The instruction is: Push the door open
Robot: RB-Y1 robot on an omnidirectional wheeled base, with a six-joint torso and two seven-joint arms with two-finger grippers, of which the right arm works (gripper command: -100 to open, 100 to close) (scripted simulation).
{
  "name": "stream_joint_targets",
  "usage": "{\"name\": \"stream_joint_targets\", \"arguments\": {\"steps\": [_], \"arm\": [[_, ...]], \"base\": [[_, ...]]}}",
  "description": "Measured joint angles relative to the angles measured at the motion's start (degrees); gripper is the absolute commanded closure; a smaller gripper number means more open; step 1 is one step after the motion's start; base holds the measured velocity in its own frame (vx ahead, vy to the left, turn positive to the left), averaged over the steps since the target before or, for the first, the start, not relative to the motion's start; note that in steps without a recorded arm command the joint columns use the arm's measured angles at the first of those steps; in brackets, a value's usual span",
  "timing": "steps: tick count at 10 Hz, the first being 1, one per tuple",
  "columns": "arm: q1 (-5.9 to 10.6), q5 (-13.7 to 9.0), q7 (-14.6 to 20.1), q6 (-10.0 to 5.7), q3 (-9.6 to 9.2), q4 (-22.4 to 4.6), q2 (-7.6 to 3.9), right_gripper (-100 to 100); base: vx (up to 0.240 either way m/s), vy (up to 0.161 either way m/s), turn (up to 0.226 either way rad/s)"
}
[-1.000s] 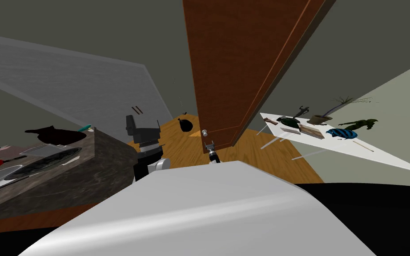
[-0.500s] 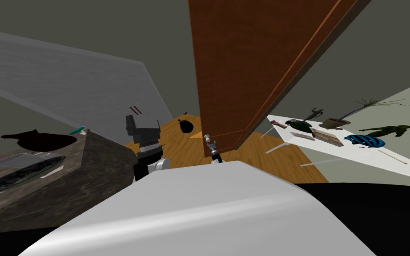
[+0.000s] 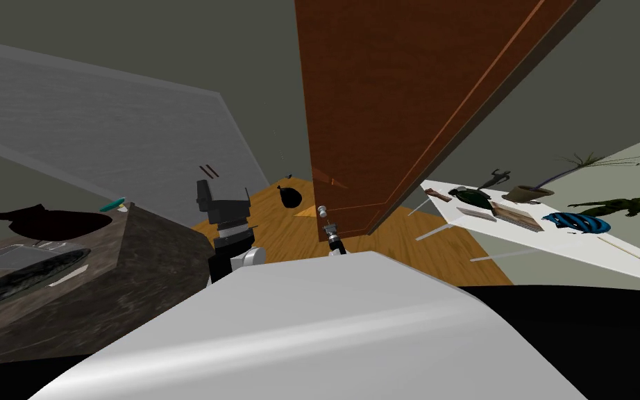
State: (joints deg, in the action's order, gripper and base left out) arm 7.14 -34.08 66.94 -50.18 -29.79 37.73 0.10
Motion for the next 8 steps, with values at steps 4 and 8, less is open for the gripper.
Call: {"name": "stream_joint_targets", "arguments": {"steps": [4,8], "arm": [[0.03,-0.3,-0.1,-0.03,0.23,0.0,-0.9,-100],[-0.14,-1.4,-0.6,-0.06,1.21,0.4,1.17,-100]], "base": [[-0.054,0.007,-0.058],[-0.079,0.054,-0.036]]}}
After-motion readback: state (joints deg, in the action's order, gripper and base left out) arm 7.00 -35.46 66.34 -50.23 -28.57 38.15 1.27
